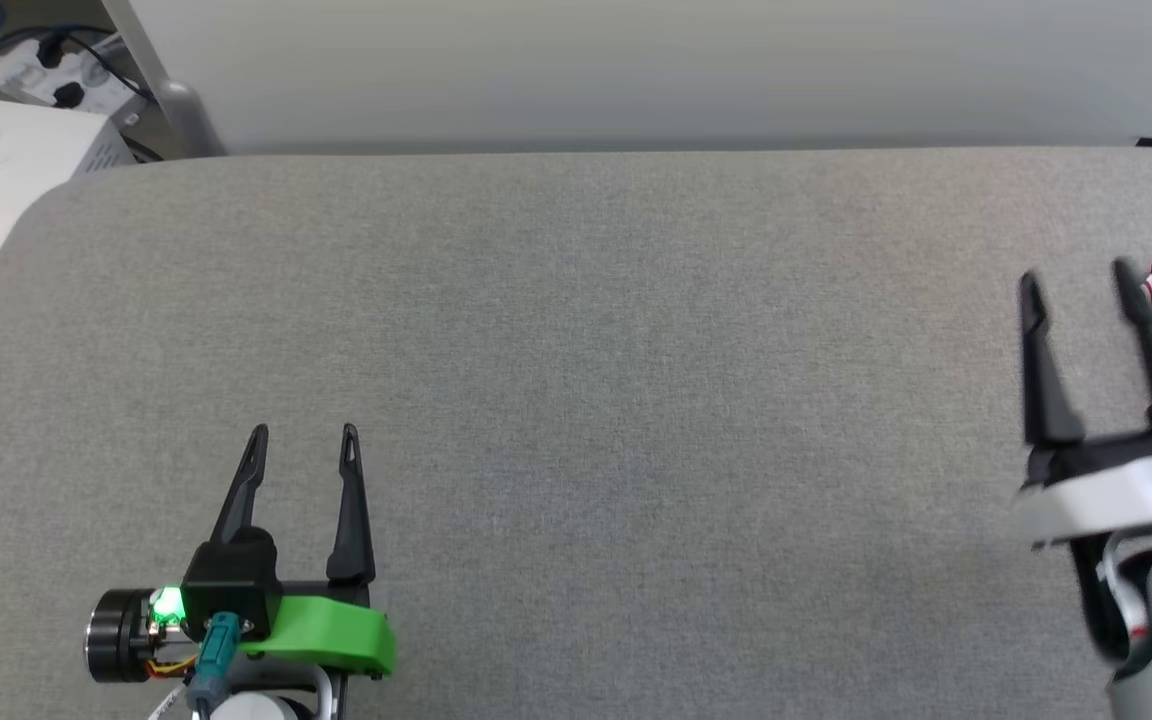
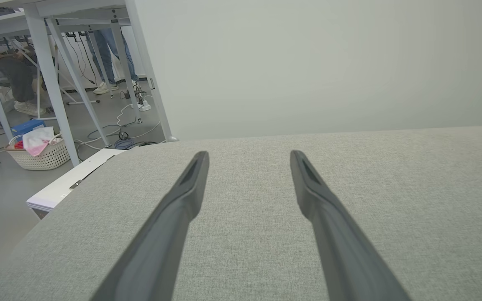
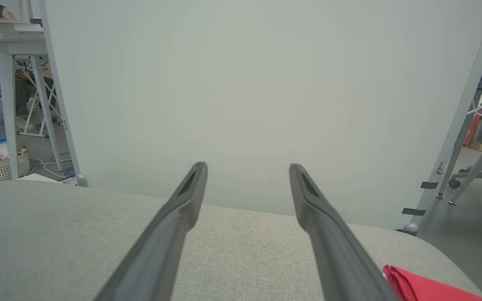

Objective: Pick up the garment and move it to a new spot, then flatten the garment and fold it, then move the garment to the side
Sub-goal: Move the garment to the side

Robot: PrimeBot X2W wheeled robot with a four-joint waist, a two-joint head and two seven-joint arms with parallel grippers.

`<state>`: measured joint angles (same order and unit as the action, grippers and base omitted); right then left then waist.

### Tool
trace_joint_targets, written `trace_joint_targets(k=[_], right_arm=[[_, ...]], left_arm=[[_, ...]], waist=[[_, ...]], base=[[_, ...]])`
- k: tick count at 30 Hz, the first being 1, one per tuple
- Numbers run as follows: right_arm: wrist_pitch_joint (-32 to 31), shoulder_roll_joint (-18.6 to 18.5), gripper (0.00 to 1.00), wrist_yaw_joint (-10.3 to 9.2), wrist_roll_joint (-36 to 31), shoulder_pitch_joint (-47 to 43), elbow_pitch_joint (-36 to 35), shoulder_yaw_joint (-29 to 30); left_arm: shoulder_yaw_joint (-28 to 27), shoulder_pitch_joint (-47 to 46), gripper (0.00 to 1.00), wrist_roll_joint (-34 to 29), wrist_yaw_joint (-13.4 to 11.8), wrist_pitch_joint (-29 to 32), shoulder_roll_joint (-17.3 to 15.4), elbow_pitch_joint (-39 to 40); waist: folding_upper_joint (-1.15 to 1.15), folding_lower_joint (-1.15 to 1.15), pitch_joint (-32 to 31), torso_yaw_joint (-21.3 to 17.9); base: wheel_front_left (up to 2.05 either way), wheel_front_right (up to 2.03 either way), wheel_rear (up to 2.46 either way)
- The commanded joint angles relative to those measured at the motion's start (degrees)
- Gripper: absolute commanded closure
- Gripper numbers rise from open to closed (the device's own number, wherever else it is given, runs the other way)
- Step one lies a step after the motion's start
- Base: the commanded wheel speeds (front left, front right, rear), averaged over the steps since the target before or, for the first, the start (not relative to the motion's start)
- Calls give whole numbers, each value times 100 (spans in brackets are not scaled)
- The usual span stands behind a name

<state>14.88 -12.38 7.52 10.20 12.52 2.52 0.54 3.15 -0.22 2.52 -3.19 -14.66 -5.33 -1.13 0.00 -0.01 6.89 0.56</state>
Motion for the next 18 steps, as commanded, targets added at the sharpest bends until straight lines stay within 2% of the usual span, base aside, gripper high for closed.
trace_joint_targets(k=[1, 7, 18], right_arm=[[11, 82, 0, -3, -42, -217, -45, -39], [11, 472, 0, -3, -65, -896, -53, -29], [11, 757, 0, -3, -33, -1718, -148, 61]], left_arm=[[-22, 93, 0, -4, 36, -34, 30, -18], [-45, 250, 0, -31, 60, -34, 50, -72], [-39, 553, 0, -69, 149, -34, 61, -120]], waist=[[0, 1, -141, 81], [0, 1, -347, 104], [0, 1, -658, 82]], base=[[0, 0, 0], [0, 0, 0], [0, 0, 0]])
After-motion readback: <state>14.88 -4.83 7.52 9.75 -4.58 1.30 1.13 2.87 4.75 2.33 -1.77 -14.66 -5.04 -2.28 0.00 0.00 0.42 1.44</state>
